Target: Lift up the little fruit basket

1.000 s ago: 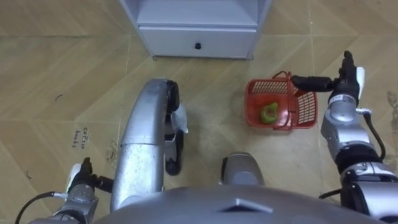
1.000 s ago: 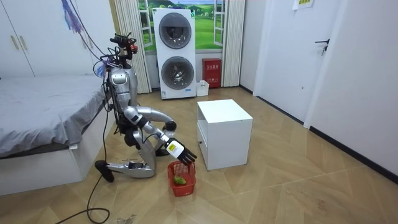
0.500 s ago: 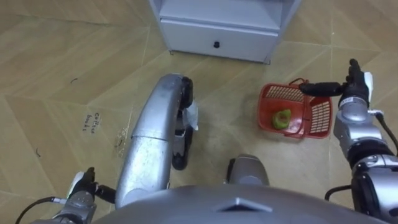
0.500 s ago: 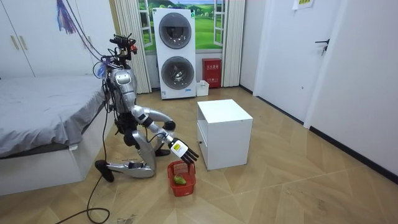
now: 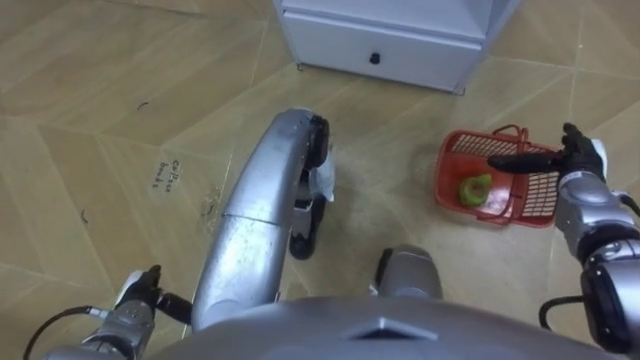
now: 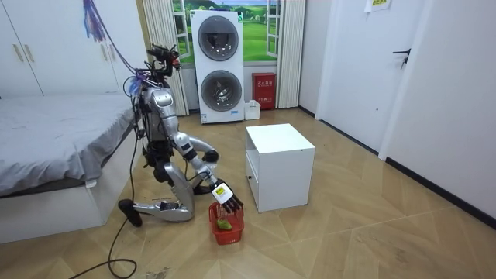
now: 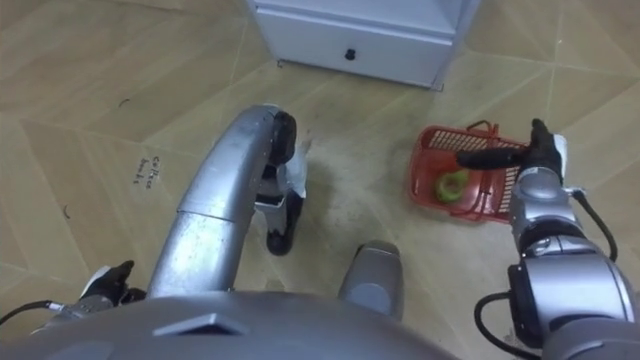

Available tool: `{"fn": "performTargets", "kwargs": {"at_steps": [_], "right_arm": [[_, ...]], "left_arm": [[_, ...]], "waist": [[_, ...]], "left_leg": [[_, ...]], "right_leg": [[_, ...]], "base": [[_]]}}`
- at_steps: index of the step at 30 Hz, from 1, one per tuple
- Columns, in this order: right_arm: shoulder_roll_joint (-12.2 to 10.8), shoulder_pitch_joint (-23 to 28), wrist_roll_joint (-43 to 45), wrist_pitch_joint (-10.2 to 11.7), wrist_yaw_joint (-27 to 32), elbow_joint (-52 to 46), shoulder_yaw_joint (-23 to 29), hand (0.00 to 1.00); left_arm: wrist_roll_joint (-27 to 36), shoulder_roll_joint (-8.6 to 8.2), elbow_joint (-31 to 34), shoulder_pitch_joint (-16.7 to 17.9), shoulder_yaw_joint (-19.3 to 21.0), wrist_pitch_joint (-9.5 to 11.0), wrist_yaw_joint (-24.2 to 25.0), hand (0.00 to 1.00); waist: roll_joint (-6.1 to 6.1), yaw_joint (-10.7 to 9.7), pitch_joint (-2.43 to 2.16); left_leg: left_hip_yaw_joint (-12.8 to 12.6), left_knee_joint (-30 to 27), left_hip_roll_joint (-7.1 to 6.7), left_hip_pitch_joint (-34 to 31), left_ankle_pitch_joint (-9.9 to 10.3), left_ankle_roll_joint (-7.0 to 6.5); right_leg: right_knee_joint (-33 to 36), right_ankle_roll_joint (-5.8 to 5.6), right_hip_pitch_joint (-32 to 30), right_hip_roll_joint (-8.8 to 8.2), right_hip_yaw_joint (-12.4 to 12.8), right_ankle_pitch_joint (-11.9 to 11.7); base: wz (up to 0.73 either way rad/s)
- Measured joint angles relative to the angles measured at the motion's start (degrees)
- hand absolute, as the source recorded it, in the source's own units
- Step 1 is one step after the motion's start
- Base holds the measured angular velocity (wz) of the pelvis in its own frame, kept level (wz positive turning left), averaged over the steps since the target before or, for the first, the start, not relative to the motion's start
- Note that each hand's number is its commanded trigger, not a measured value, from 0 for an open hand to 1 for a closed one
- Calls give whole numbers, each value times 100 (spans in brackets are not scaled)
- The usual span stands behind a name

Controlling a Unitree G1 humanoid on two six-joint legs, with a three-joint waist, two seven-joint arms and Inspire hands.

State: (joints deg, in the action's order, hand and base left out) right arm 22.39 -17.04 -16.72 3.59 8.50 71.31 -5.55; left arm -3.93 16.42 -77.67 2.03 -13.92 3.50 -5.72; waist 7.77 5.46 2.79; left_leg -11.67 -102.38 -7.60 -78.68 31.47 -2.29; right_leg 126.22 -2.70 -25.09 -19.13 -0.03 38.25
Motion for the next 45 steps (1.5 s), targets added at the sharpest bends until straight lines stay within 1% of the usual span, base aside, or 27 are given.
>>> {"fn": "performTargets", "kwargs": {"at_steps": [2, 4, 5, 6, 7, 8, 10, 15, 17, 21, 23, 25, 34, 35, 36, 39, 43, 45], "right_arm": [[37, -26, -66, 0, -20, 118, -8, 0], [159, -46, -126, -8, -149, 378, -28, 0], [189, -53, -135, -8, -167, 419, -60, 0], [245, -58, -197, -8, -182, 497, -125, 0], [268, -58, -317, -16, -183, 589, -162, 0], [269, -58, -352, -28, -185, 632, -177, 0], [269, -46, -476, -124, -211, 726, -223, 0], [277, -36, -639, -176, -253, 753, -222, 0], [278, -37, -719, -179, -310, 753, -223, 0], [278, -42, -802, -189, -369, 752, -223, 0], [278, -42, -812, -192, -370, 752, -223, 0], [278, -42, -979, -195, -373, 752, -223, 0], [278, -42, -1253, -200, -378, 749, -237, 0], [278, -42, -1268, -202, -380, 749, -242, 0], [278, -42, -1352, -204, -388, 741, -283, 0], [276, -51, -1515, -238, -446, 667, -458, 0], [274, -160, -1565, -245, -549, 650, -472, 0], [276, -227, -1572, -245, -580, 641, -558, 0]], "left_arm": [[4, 0, 6, -8, -103, -32, 39, 0], [4, -1, 8, -45, -216, -38, 121, 0], [5, 0, 8, -45, -224, -40, 139, 0], [5, 0, 4, -42, -260, -54, 149, 0], [6, 0, 3, -22, -312, -75, 149, 0], [8, -1, 3, -13, -321, -90, 149, 0], [16, -1, 3, 2, -328, -106, 150, 0], [128, -3, 4, 2, -334, -105, 162, 0], [128, -3, 2, 3, -398, -110, 177, 0], [165, -4, 2, 6, -441, -122, 256, 0], [212, -4, 2, 6, -441, -146, 258, 0], [216, -4, 3, 35, -441, -149, 257, 0], [221, -4, 5, 90, -440, -167, 258, 0], [221, -4, 6, 90, -439, -168, 258, 0], [227, -4, 7, 90, -439, -168, 264, 0], [227, -4, 8, 90, -440, -179, 298, 0], [227, -3, 25, 91, -440, -201, 373, 0], [226, -3, 69, 91, -440, -217, 400, 0]], "waist": [[-53, 39, 9], [-129, 136, 5], [-148, 147, 9], [-199, 164, 29], [-233, 178, 23], [-241, 184, 19], [-239, 190, 20], [-232, 189, 23], [-255, 194, 10], [-249, 213, 13], [-250, 220, 13], [-253, 223, 11], [-221, 241, 29], [-248, 246, 14], [-235, 260, 21], [-239, 285, 18], [-246, 298, 15], [-247, 302, 14]], "left_leg": [[-14, -9, -6, -29, 2, -4], [-59, -3, -5, -62, -9, -29], [-72, 2, -4, -73, -15, -39], [-88, 4, -4, -79, -25, -56], [-104, 5, 0, -82, -28, -62], [-115, 9, 2, -82, -30, -64], [-174, 37, 13, -81, -43, -83], [-229, 52, 20, -82, -51, -98], [-229, 54, 26, -81, -53, -102], [-228, 53, 49, -79, -58, -105], [-229, 53, 59, -79, -60, -104], [-232, 53, 75, -81, -64, -99], [-237, 57, 99, -94, -76, -84], [-237, 57, 100, -94, -76, -84], [-237, 56, 101, -94, -76, -84], [-237, 55, 103, -94, -76, -85], [-240, 54, 104, -95, -77, -86], [-240, 54, 105, -98, -77, -86]], "right_leg": [[-3, -1, -26, -14, -9, 0], [15, -4, -75, -64, -1, 1], [26, -4, -94, -76, 6, 2], [38, -9, -102, -90, 12, 5], [48, -10, -117, -99, 41, 6], [54, -14, -126, -105, 58, 7], [78, -22, -175, -157, 114, 12], [94, -26, -212, -185, 147, 15], [98, -26, -216, -190, 155, 16], [114, -30, -225, -189, 164, 18], [121, -51, -231, -188, 164, 28], [136, -56, -254, -183, 179, 31], [162, -57, -296, -172, 213, 33], [163, -57, -295, -172, 213, 33], [164, -57, -295, -171, 213, 34], [167, -57, -295, -171, 218, 34], [167, -58, -298, -171, 224, 35], [168, -58, -302, -169, 227, 35]], "base": [[0], [0], [0], [0], [0], [-5], [-4], [0], [0], [0], [0], [-3], [0], [0], [0], [0], [0], [0]]}}
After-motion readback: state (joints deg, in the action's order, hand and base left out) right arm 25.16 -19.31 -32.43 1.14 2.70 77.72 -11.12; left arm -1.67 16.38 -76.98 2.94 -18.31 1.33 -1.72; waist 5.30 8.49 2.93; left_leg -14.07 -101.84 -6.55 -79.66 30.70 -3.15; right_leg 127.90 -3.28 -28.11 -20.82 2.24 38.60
